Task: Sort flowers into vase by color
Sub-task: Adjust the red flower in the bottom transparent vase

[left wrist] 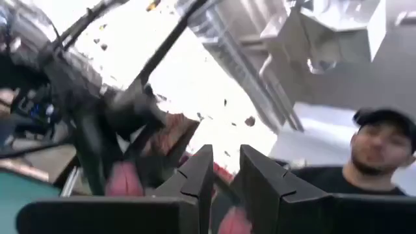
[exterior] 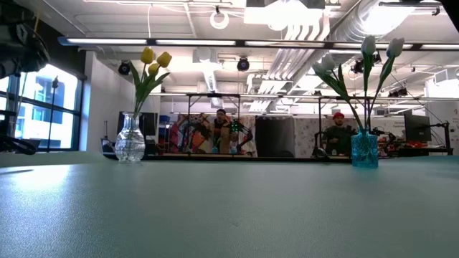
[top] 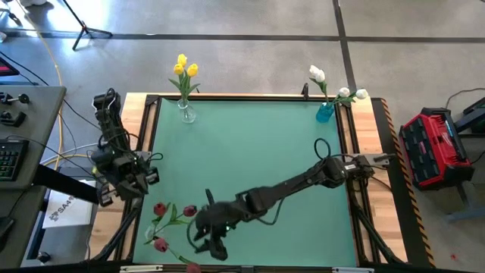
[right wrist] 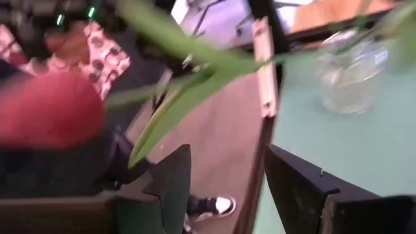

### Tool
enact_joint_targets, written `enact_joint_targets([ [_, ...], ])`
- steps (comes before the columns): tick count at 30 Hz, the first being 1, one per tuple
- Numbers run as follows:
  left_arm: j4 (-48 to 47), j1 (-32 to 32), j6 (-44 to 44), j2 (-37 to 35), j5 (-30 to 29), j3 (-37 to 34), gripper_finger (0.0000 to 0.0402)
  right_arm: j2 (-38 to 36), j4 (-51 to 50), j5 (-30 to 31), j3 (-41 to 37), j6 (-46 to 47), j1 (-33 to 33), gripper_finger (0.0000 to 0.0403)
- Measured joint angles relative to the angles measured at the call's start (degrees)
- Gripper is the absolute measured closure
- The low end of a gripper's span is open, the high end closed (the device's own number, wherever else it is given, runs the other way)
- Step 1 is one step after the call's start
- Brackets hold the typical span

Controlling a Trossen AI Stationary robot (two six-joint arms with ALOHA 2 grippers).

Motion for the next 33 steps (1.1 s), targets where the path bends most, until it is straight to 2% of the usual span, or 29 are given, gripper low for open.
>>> enact_joint_targets([
  [4, 0.1, 0.0, 1.6, -3.8, -1.8, 0.0, 0.0340, 0.4, 1.5, -1.3, -0.1, -0.3, 1.5, 0.0225],
  [11, -4.5, 0.0, 2.0, -6.0, -6.7, 0.0, 0.0340, 0.3, 11.0, -3.3, 0.0, 1.2, 1.8, 0.0273],
  [18, -4.5, 0.0, 1.1, -6.2, -7.6, 0.0, 0.0340, 0.3, 2.4, -3.8, 0.0, -3.5, 3.6, 0.0298],
  [21, -4.5, 0.0, -0.4, -6.2, -7.6, 0.0, 0.0340, 0.3, 1.8, -4.0, 0.0, -4.1, 4.4, 0.0299],
  [25, -4.7, 0.0, -0.5, -6.2, -7.6, 0.0, 0.0340, 0.8, 11.1, -3.8, 0.0, -3.0, 4.5, 0.0299],
  [29, -5.9, 0.0, -0.5, -6.2, -8.4, 0.0, 0.0340, 2.3, 23.1, -3.2, 0.0, 3.1, 3.6, 0.0300],
  [33, -6.0, 0.0, -0.5, -6.2, -10.1, 0.0, 0.0340, 2.8, 27.6, -0.7, 0.0, 5.7, 2.7, 0.0300],
])
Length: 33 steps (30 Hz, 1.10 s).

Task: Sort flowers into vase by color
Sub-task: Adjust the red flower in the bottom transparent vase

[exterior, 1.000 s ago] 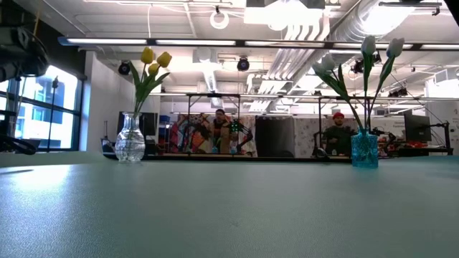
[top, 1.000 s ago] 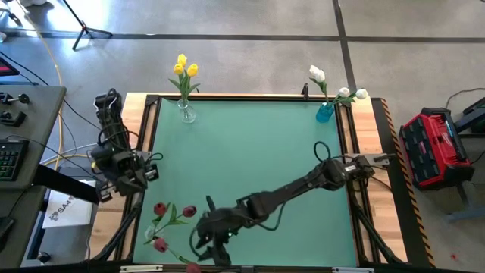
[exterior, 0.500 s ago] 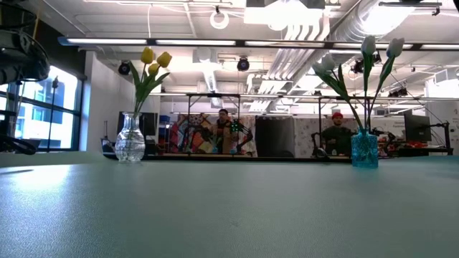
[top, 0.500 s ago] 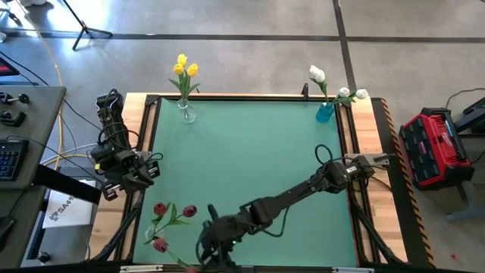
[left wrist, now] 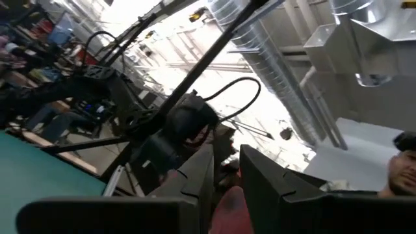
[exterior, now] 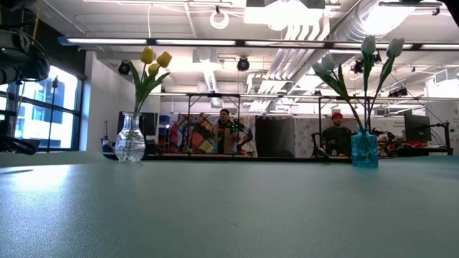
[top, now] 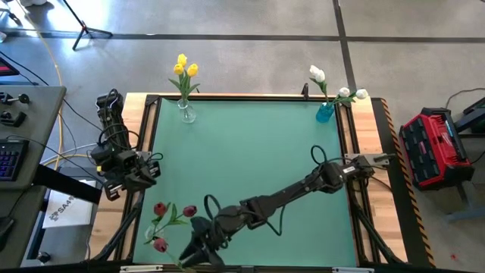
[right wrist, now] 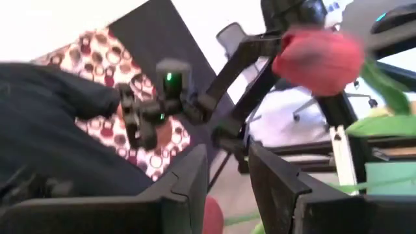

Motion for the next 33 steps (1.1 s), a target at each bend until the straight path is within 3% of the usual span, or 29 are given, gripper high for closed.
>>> enact_joint_targets([
  [4, 0.1, 0.0, 0.0, 0.0, -1.8, 0.0, 0.0340, -1.6, -1.7, 1.1, 0.0, 2.8, -1.4, 0.0300],
  [11, 0.3, 0.0, 3.0, 0.0, -2.0, 0.4, 0.0340, -7.6, -22.7, 8.4, 0.0, -1.2, -1.8, 0.0300],
  [16, -0.2, 0.0, 11.3, 0.0, -2.0, 3.8, 0.0340, -7.2, -34.4, 8.3, 0.1, 0.2, 0.2, 0.0300],
  [24, -3.7, 0.0, 23.3, 0.0, -5.4, 9.2, 0.0340, -1.6, -22.9, 2.1, 0.0, 3.5, 2.3, 0.0300],
  [27, -4.2, 0.0, 27.1, -0.1, -8.6, 10.6, 0.0340, 1.0, -12.7, 1.4, 0.0, 5.3, 2.2, 0.0300],
  [30, -4.2, 0.0, 29.1, -0.1, -12.0, 10.9, 0.0340, 2.9, -3.3, 1.0, 0.0, 7.6, 1.8, 0.0300],
  [33, -4.3, 0.0, 29.1, -0.1, -13.7, 10.9, 0.0340, 3.9, 0.0, 0.4, 0.0, 9.3, 1.5, 0.0300],
])
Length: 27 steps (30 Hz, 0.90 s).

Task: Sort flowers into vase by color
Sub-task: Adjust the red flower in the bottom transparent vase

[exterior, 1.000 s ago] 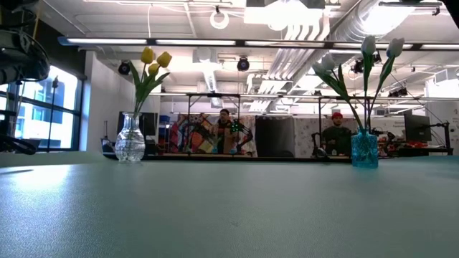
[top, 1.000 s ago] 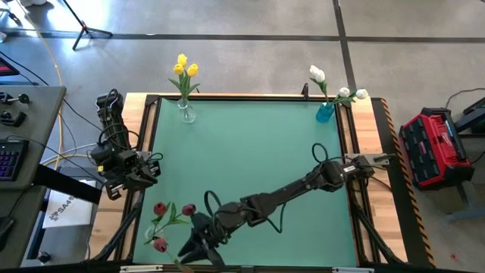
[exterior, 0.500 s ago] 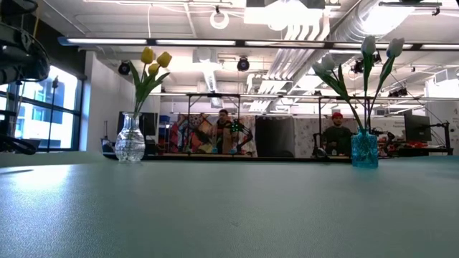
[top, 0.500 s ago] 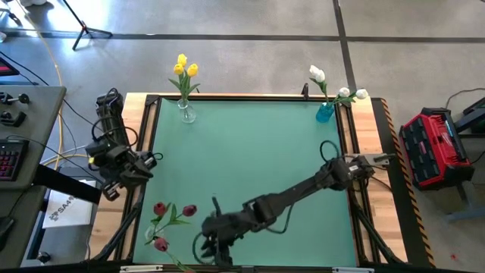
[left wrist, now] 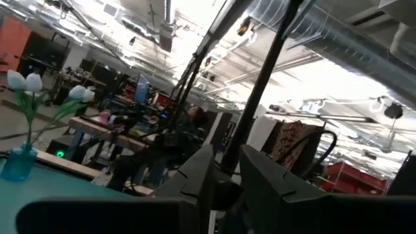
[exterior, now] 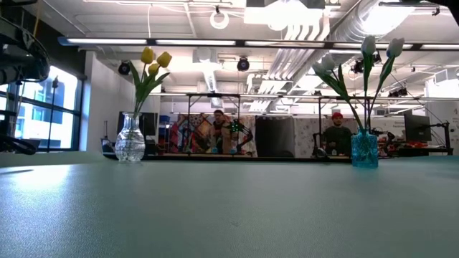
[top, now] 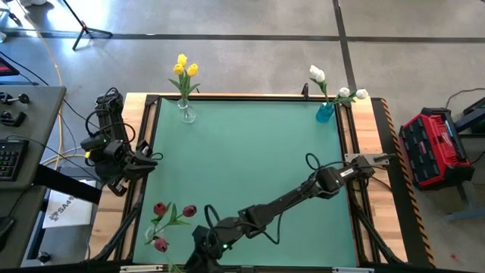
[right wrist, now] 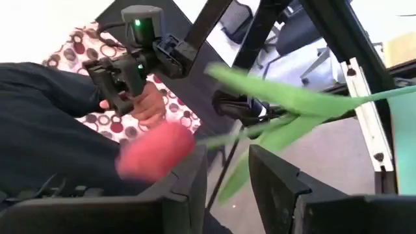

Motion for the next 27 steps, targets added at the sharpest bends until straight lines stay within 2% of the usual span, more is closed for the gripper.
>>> enact_joint_targets([
  [6, -0.2, 0.0, -0.8, 0.0, -0.3, 0.0, 0.0340, 0.0, 7.5, -1.2, 0.0, 2.5, -1.0, 0.0300],
  [13, -0.2, 0.0, -1.5, -0.1, -0.3, 0.0, 0.0340, -0.1, 3.0, -0.7, 0.0, 7.4, -1.9, 0.0300],
  [17, 0.0, -0.2, -2.0, -0.6, -0.3, 0.0, 0.0340, -0.1, -1.3, 2.5, 0.0, 7.0, -0.7, 0.0300],
  [22, -0.1, -1.0, -2.2, -0.6, -0.3, 0.0, 0.0342, -0.1, -4.8, 10.4, 0.0, 5.4, 0.1, 0.0302],
  [27, -0.2, -1.1, -2.2, 0.0, -0.2, 0.0, 0.0364, 0.3, -13.6, 13.9, 0.0, 2.0, 1.2, 0.0333],
])
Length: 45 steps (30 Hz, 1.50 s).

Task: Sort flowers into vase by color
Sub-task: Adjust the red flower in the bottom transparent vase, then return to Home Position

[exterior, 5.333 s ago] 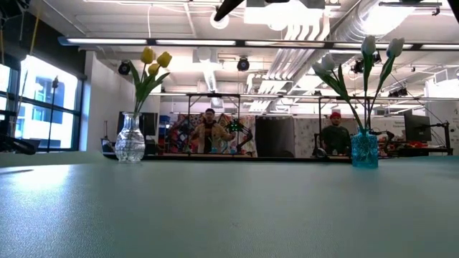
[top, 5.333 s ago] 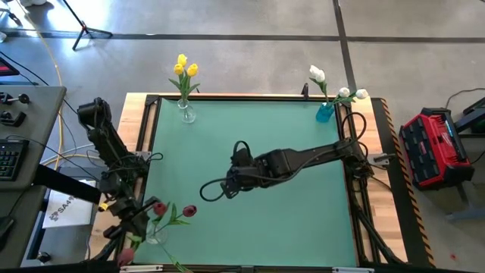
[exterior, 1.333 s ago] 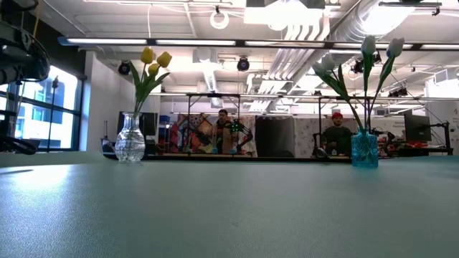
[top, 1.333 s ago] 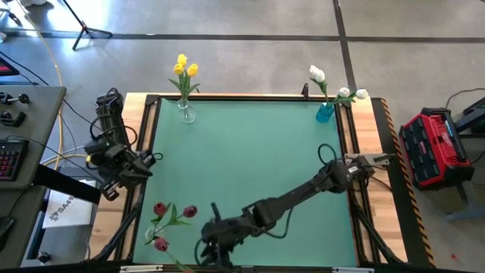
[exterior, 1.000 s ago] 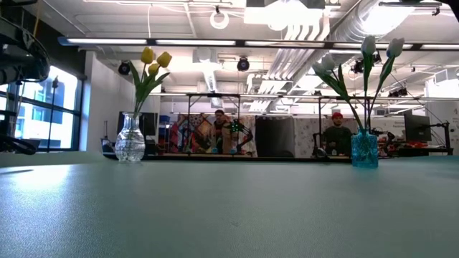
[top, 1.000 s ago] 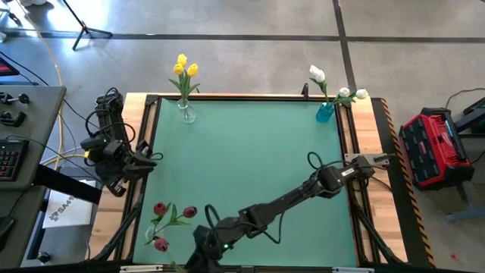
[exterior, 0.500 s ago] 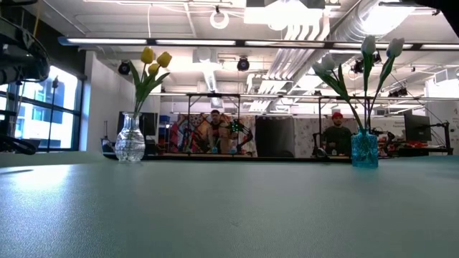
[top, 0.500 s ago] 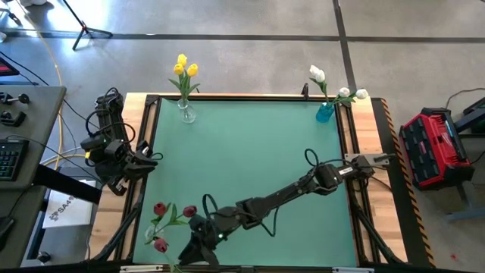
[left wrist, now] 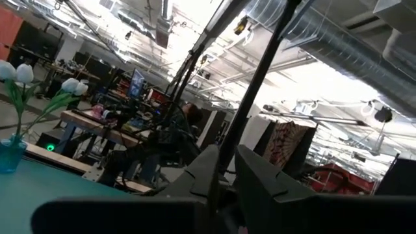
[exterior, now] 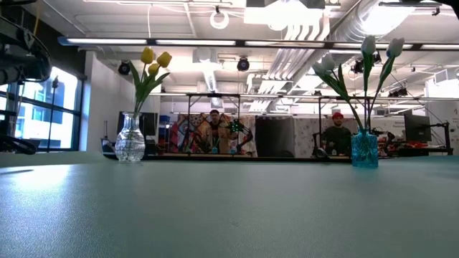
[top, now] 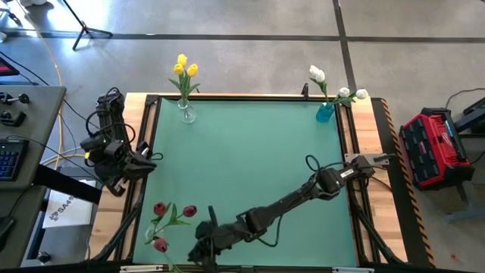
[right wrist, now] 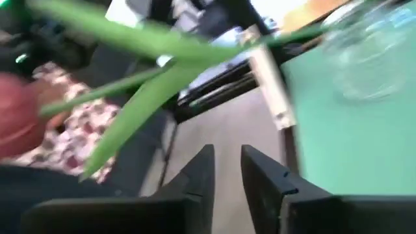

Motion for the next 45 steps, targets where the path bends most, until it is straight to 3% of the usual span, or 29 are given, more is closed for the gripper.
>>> enact_joint_targets([
  [7, -0.2, 0.6, -0.4, 1.6, 0.0, 0.0, 0.0394, 5.4, 20.3, -6.4, 0.0, 0.9, 1.6, 0.0378],
  [15, -2.8, 0.6, -1.5, 3.5, -3.1, 0.0, 0.0398, 5.6, 27.8, -6.9, 1.9, -1.0, -0.8, 0.0382],
  [22, -2.4, 1.2, -1.5, 3.4, -5.1, 0.0, 0.0399, 4.6, 26.3, -4.2, 7.1, -3.4, -2.2, 0.0382],
  [29, -5.5, 1.7, 2.7, 3.4, -9.1, 6.1, 0.0399, 3.1, 16.4, 0.7, 7.3, -4.7, -2.7, 0.0382],
  [34, -13.1, 1.7, 6.1, 3.4, -10.6, 13.6, 0.0399, 0.5, 9.9, 3.7, 7.4, -8.1, -1.6, 0.0386],
  [41, -32.0, 1.8, -3.6, 4.4, -9.1, 21.4, 0.0401, -9.4, -8.7, 14.6, 7.5, -18.6, -1.3, 0.0401],
  [45, -34.8, 2.2, -7.3, 7.5, -8.1, 23.0, 0.0401, -15.0, -17.5, 22.0, 7.5, -23.7, -1.2, 0.0402],
])
